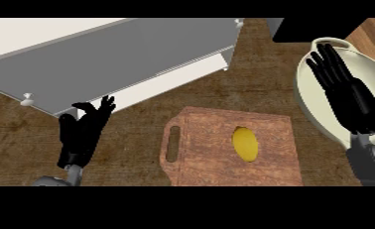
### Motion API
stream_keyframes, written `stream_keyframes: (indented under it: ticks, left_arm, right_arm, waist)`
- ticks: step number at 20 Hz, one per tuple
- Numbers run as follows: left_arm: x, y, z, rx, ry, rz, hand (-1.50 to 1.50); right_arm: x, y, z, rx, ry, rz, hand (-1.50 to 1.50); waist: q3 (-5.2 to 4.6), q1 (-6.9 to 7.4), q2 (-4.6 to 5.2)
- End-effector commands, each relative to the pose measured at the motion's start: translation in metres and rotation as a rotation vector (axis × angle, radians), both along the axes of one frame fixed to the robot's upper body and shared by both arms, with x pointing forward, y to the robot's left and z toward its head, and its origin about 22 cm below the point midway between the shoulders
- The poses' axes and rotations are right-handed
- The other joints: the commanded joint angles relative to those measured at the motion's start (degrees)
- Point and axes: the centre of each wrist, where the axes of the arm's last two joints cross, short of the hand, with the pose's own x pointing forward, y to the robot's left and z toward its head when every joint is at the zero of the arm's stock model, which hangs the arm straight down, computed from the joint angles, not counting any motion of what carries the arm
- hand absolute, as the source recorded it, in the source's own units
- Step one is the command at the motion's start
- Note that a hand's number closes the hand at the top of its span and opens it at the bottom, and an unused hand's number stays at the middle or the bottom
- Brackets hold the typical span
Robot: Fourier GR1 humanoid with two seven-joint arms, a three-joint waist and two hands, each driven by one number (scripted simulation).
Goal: Pick the lemon from the cutting board and place it in the pot
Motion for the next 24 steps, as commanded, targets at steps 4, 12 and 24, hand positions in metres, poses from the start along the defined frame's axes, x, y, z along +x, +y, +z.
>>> stream_keyframes:
  ticks: [4,12,24]
  left_arm:
    - [0.032,-0.005,0.053,-0.034,-0.315,0.016,0.0]
    - [0.045,-0.016,0.075,-0.124,-0.44,0.044,0.0]
    - [0.044,0.006,0.071,-0.113,-0.454,0.088,0.0]
  right_arm:
    - [0.031,0.016,0.047,0.025,-0.144,0.453,1.5]
    - [0.033,-0.017,0.069,-0.389,-0.377,0.538,-1.5]
    - [0.027,-0.028,0.088,-0.81,-0.48,0.761,-1.5]
  waist:
    - [0.44,4.47,0.71]
    - [0.73,3.97,1.49]
    - [0.31,2.96,0.91]
